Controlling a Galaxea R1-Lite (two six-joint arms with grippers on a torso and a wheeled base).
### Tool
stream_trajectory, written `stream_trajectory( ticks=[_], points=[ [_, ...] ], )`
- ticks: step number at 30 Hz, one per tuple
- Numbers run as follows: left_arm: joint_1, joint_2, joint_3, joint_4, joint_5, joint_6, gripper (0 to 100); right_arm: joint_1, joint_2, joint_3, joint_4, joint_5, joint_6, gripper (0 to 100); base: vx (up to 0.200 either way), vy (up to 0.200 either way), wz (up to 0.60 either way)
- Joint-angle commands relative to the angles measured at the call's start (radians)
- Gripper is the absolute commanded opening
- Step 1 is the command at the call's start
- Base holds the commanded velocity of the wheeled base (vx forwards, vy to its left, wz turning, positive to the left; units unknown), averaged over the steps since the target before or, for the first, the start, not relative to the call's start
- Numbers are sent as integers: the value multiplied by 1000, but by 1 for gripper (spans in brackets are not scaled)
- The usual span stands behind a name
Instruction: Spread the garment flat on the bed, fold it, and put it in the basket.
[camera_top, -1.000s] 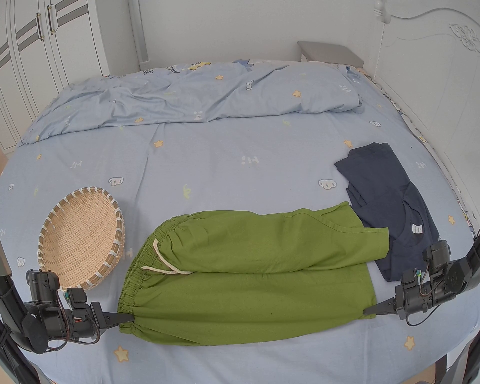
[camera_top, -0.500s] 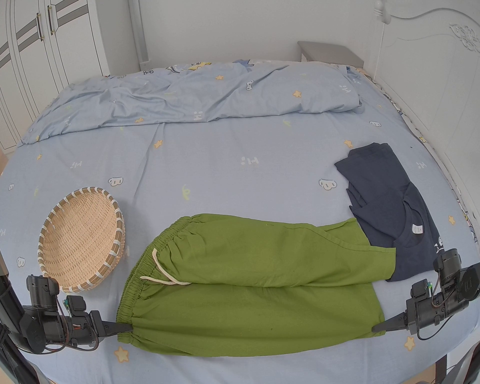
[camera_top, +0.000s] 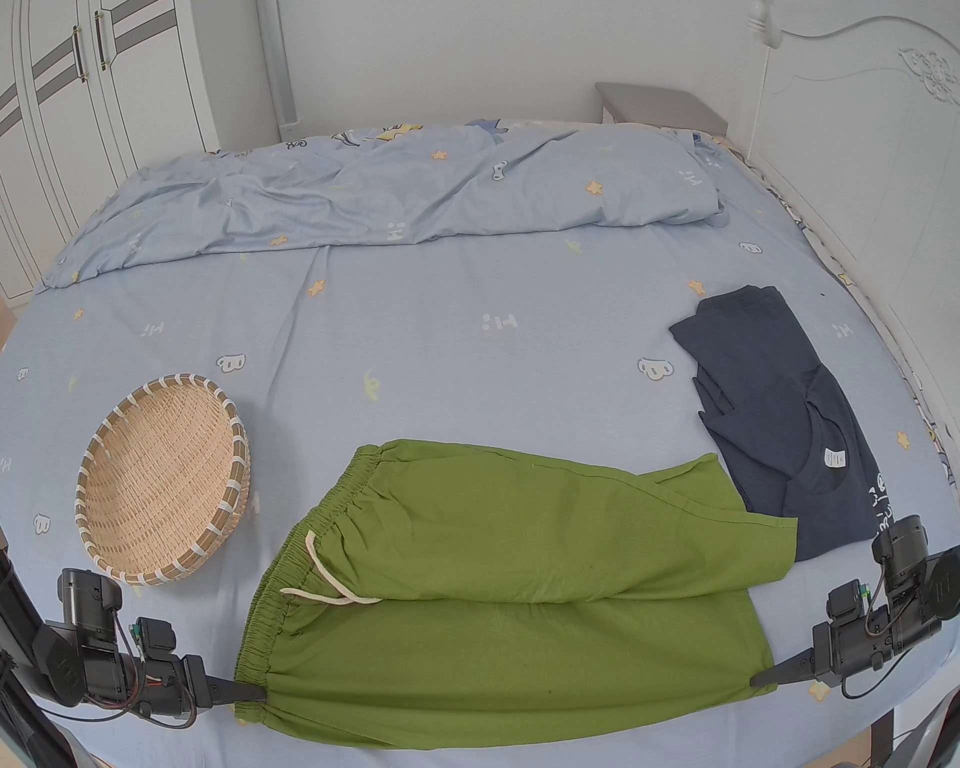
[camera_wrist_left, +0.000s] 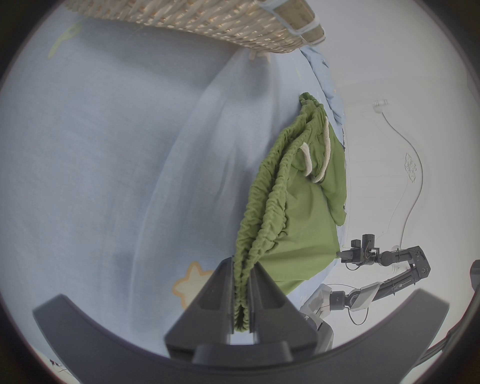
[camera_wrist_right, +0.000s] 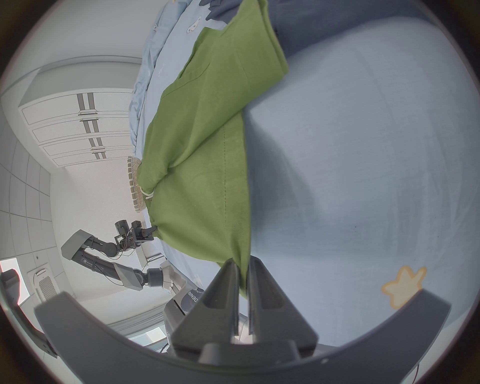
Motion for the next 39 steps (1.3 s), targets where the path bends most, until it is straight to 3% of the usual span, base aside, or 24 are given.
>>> stream_trajectory(
  ticks=[1,4,9,16,17,23,30,35,39],
  points=[
    [31,-26,-15,27,3,21,0,-21,23,21,-21,-6,-3,0,0,0,0],
    [31,-24,-20,50,3,33,0,-35,24,19,-23,-6,-9,0,0,0,0],
    [22,-20,-24,138,18,133,0,-35,43,19,-30,-6,-12,0,0,0,0],
    [20,-15,-38,170,26,162,0,-32,44,19,-35,-6,-14,0,0,0,0],
    [20,-15,-40,168,26,162,100,-30,44,19,-35,-6,-15,100,0,0,0],
    [19,-31,-47,174,24,156,100,-27,44,27,-53,-6,-14,100,0,0,0],
    [36,-172,-69,210,24,121,100,-47,18,42,-87,-5,-14,100,0,0,0],
    [31,-440,-199,440,24,30,100,-58,-172,30,-79,-5,-7,100,0,0,0],
    [-18,-598,-408,719,13,-40,100,-49,-325,-4,-75,-8,-3,100,0,0,0]
  ],
)
